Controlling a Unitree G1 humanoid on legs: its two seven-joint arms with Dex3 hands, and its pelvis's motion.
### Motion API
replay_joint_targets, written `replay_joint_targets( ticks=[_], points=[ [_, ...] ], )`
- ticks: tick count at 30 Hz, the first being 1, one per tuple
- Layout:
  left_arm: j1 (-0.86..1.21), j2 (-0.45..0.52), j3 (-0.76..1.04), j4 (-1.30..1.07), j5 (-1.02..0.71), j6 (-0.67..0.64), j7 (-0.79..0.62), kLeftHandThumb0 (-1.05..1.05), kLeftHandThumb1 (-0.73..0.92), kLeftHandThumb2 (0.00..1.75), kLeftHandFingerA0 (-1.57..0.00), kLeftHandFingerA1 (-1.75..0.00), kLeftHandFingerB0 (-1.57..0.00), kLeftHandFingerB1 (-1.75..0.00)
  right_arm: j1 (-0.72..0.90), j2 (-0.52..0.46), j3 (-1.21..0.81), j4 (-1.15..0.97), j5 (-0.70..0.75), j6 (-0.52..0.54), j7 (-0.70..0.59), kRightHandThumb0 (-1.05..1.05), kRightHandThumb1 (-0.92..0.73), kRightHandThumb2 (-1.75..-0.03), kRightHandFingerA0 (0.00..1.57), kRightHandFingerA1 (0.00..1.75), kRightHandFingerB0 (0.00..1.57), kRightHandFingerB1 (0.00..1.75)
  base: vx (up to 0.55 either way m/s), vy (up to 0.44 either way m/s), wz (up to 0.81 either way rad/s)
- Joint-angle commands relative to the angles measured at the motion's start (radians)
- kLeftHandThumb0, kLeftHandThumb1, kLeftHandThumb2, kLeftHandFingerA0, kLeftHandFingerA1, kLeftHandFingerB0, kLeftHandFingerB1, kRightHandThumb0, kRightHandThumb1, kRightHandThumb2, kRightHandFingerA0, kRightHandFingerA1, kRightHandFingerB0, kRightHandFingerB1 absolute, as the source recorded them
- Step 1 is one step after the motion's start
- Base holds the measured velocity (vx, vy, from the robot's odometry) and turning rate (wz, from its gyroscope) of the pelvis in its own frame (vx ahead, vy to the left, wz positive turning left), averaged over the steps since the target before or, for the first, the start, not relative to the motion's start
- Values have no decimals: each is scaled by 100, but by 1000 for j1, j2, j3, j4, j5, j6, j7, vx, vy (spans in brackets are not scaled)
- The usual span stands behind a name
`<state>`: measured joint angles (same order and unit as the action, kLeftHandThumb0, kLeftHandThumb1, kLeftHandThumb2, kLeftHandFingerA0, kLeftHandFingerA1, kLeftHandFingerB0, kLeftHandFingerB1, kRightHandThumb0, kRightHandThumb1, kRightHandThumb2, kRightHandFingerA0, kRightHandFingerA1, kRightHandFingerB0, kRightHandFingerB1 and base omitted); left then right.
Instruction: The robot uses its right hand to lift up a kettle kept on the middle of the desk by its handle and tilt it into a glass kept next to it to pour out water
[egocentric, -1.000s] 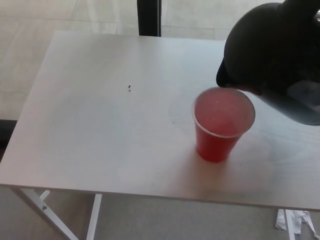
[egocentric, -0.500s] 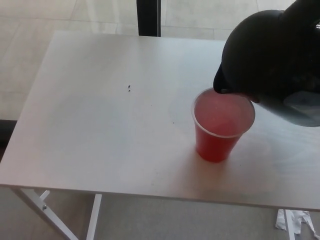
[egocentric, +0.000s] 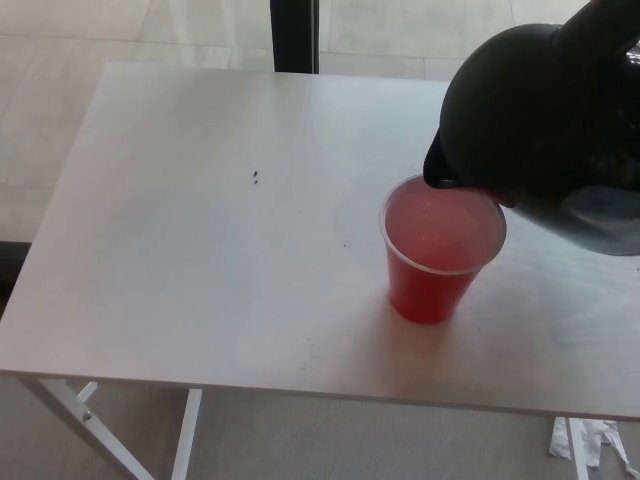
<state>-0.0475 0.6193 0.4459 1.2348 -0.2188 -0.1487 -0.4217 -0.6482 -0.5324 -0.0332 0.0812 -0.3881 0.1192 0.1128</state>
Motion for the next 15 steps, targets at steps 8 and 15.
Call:
replay_joint_targets(
  ticks=[8,15],
  points=[
    [-9,23,1,9,-2,22,12,-105,59,120,-59,-75,-40,-119,-27,-20,21,-31,-11,-74,-7,-13,-45,-124,84,175,73,156,0,0,0],
    [-7,24,-4,-1,2,19,5,-105,78,86,-58,-78,-37,-127,-70,-16,51,25,-23,-167,-34,-13,-61,-97,78,173,73,149,0,0,0]
  ],
)
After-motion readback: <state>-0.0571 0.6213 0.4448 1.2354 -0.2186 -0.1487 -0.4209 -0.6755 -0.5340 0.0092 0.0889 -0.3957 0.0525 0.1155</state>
